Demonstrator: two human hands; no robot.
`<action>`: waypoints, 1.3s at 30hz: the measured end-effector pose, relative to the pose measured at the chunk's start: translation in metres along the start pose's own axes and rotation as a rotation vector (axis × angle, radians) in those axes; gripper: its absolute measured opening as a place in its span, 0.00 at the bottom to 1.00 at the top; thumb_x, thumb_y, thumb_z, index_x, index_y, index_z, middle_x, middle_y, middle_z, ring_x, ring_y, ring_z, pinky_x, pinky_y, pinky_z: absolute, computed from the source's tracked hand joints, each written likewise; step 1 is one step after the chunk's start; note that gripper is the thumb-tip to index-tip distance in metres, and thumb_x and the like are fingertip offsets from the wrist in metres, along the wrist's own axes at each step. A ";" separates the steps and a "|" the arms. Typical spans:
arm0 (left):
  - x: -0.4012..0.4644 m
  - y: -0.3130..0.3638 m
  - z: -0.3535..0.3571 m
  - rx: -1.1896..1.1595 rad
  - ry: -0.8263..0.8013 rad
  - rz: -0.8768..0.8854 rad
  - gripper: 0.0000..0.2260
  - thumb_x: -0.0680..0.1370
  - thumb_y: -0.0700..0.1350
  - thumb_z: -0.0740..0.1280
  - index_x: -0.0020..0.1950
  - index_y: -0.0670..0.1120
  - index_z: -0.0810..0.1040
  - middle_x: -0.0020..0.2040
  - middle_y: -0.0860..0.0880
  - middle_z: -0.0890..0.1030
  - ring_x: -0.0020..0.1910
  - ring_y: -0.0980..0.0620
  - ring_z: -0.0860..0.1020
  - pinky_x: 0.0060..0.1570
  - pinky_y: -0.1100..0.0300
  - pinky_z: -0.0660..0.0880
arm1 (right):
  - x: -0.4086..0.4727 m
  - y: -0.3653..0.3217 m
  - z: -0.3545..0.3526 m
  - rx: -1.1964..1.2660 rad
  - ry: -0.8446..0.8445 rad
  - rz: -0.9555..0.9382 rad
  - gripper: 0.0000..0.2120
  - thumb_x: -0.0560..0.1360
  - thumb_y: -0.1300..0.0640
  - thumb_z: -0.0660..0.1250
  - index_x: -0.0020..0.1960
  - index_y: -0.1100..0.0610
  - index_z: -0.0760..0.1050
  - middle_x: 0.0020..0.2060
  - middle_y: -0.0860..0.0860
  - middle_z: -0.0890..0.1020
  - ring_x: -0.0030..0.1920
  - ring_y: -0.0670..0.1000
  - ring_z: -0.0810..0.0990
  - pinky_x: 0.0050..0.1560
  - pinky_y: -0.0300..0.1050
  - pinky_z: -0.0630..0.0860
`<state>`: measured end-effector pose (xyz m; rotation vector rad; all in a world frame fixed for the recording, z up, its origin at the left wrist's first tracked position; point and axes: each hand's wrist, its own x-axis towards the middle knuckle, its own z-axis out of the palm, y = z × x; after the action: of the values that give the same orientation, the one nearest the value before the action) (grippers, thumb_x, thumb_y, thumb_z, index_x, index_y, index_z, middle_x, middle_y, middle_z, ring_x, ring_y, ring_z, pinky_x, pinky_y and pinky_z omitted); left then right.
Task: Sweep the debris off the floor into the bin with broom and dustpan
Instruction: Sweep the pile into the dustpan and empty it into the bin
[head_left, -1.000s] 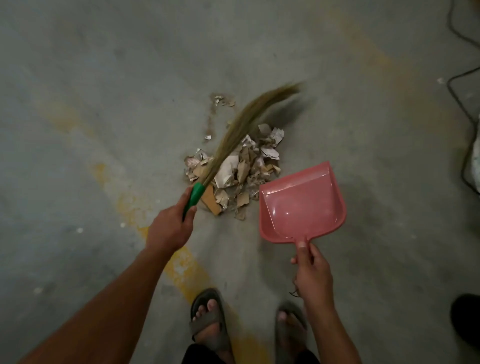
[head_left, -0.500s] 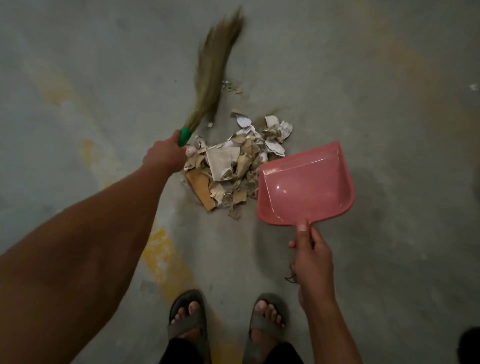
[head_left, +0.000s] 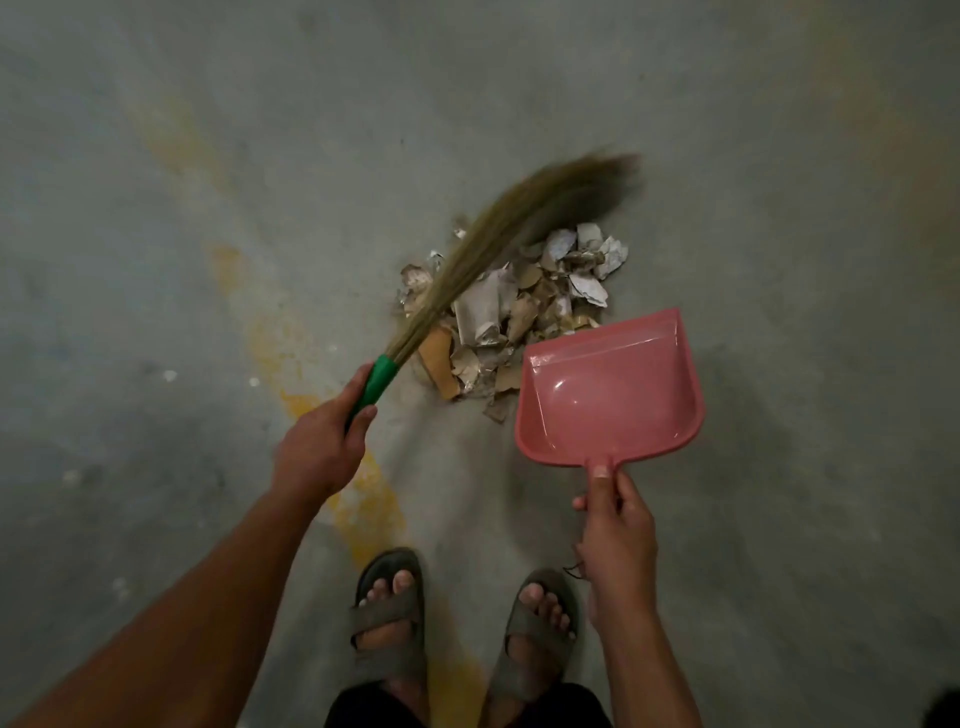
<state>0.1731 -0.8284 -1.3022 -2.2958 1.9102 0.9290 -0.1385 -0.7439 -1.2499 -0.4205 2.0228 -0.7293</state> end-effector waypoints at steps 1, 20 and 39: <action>-0.001 0.001 -0.001 -0.034 0.033 -0.019 0.28 0.86 0.57 0.60 0.83 0.68 0.52 0.43 0.47 0.77 0.39 0.43 0.78 0.37 0.52 0.74 | -0.002 0.002 0.002 0.000 -0.011 -0.002 0.21 0.78 0.26 0.59 0.60 0.35 0.81 0.38 0.41 0.84 0.38 0.51 0.77 0.43 0.52 0.72; -0.038 -0.031 0.028 0.004 -0.115 -0.149 0.27 0.87 0.57 0.58 0.84 0.66 0.52 0.56 0.36 0.84 0.50 0.36 0.82 0.47 0.47 0.78 | -0.026 0.037 0.000 -0.030 -0.033 -0.028 0.22 0.83 0.32 0.60 0.60 0.47 0.81 0.37 0.45 0.82 0.35 0.53 0.75 0.36 0.45 0.69; -0.051 -0.080 0.049 -0.062 -0.033 -0.351 0.28 0.87 0.56 0.59 0.85 0.61 0.54 0.67 0.30 0.78 0.62 0.27 0.78 0.61 0.40 0.75 | -0.049 0.126 0.008 -0.076 -0.189 0.272 0.24 0.83 0.37 0.62 0.38 0.53 0.74 0.31 0.55 0.74 0.22 0.48 0.65 0.24 0.36 0.59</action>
<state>0.2204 -0.7446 -1.3478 -2.5164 1.4149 0.9833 -0.1072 -0.6229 -1.3027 -0.2409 1.8848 -0.4295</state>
